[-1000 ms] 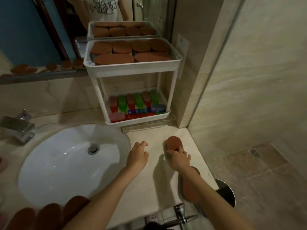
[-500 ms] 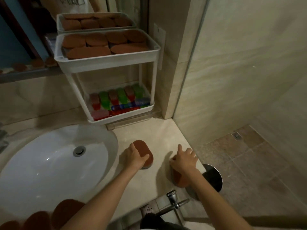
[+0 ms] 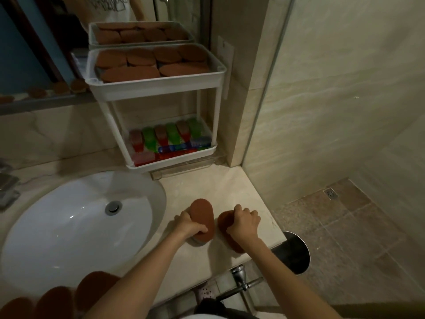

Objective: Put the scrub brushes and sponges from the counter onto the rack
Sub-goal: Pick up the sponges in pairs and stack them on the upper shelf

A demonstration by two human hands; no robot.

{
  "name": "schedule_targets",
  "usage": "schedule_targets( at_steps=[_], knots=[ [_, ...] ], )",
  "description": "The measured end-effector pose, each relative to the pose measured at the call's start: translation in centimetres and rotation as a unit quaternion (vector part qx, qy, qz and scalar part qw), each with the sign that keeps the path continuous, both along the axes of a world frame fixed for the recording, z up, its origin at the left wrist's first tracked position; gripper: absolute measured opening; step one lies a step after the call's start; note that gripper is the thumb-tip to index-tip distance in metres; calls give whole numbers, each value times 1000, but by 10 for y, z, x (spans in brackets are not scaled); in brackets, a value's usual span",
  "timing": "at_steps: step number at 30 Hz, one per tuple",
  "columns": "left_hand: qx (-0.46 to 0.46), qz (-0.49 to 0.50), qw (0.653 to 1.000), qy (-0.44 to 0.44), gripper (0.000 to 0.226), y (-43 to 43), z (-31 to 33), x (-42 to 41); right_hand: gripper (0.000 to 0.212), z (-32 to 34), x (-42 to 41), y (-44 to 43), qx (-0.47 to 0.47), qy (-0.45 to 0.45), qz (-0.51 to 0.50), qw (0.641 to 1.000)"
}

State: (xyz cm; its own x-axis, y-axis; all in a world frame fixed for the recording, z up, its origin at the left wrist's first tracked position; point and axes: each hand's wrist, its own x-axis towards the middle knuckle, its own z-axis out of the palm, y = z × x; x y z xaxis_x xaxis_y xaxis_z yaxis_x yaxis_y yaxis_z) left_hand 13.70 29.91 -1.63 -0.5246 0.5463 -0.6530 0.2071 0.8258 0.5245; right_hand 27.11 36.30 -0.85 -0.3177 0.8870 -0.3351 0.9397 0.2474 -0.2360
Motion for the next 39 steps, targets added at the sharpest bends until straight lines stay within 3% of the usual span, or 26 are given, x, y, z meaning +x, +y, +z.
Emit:
schedule_targets(
  at_steps=[4, 9, 14, 20, 23, 26, 32, 35, 39],
  knots=[
    [47, 21, 999, 12, 76, 1, 4, -18, 36, 28, -20, 8, 27, 96, 20, 995],
    [167, 75, 982, 46, 45, 13, 73, -42, 47, 92, -53, 20, 61, 268, 16, 961],
    [317, 112, 930, 148, 37, 21, 164, -72, 51, 164, -90, 42, 81, 405, -10, 911],
    [414, 105, 879, 211, 28, 28, 246, -105, 37, 238, -128, 58, 47, 553, -6, 832],
    [404, 94, 874, 254, 46, 42, 269, -130, 37, 266, -153, 73, 29, 577, 12, 816],
    [368, 92, 885, 270, 57, 58, 283, -159, 35, 282, -181, 91, -12, 563, 27, 826],
    [347, 145, 901, 214, 45, 84, 304, -221, 29, 297, -236, 138, -134, 566, -41, 813],
    [305, 162, 907, 243, 45, 97, 299, -249, 38, 292, -259, 160, -150, 562, -56, 811],
    [276, 165, 911, 257, 47, 116, 288, -269, 33, 282, -288, 178, -152, 543, -41, 825]
  ],
)
